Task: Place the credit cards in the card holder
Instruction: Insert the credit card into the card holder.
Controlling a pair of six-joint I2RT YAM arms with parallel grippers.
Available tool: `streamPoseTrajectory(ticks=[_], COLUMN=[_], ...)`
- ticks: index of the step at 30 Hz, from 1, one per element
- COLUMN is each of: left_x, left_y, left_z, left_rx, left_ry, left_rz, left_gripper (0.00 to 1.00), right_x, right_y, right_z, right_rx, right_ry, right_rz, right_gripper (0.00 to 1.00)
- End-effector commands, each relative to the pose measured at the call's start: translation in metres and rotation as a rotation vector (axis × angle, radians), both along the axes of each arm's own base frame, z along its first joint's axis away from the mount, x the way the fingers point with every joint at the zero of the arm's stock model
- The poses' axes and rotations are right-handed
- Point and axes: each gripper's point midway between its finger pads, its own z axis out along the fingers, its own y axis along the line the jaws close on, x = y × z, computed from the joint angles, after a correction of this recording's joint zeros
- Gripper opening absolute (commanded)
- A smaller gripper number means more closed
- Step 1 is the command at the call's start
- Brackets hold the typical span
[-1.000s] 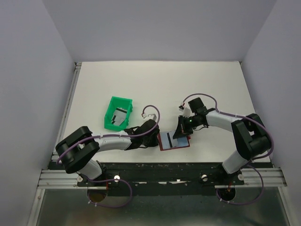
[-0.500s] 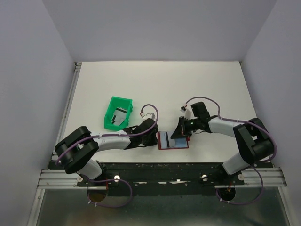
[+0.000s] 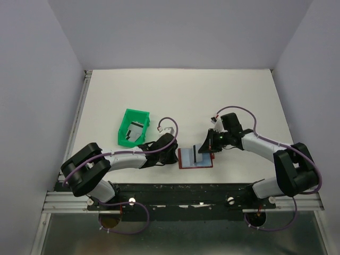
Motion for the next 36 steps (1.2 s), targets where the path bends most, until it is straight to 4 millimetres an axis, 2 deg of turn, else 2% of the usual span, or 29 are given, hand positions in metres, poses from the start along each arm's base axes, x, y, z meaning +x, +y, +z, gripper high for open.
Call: streamPoseTrajectory(ticks=[1, 8, 25, 36], left_x=[-0.006, -0.006, -0.005, -0.005], left_y=[0.019, 0.019, 0.017, 0.018], left_z=[-0.013, -0.013, -0.014, -0.015], left_rx=[0.069, 0.066, 0.062, 0.067], left_ry=[0.019, 0.020, 0.021, 0.025], left_rz=[0.003, 0.006, -0.003, -0.006], left_gripper=[0.00, 0.00, 0.00, 0.00], right_x=[-0.003, -0.002, -0.006, -0.003], right_y=[-0.015, -0.018, -0.004, -0.003], right_z=[-0.014, -0.017, -0.023, -0.010], right_rx=[-0.060, -0.058, 0.033, 0.049], right_ry=[0.040, 0.052, 0.091, 0.064], right_rz=[-0.030, -0.033, 0.010, 0.004], right_gripper=[0.00, 0.00, 0.00, 0.00])
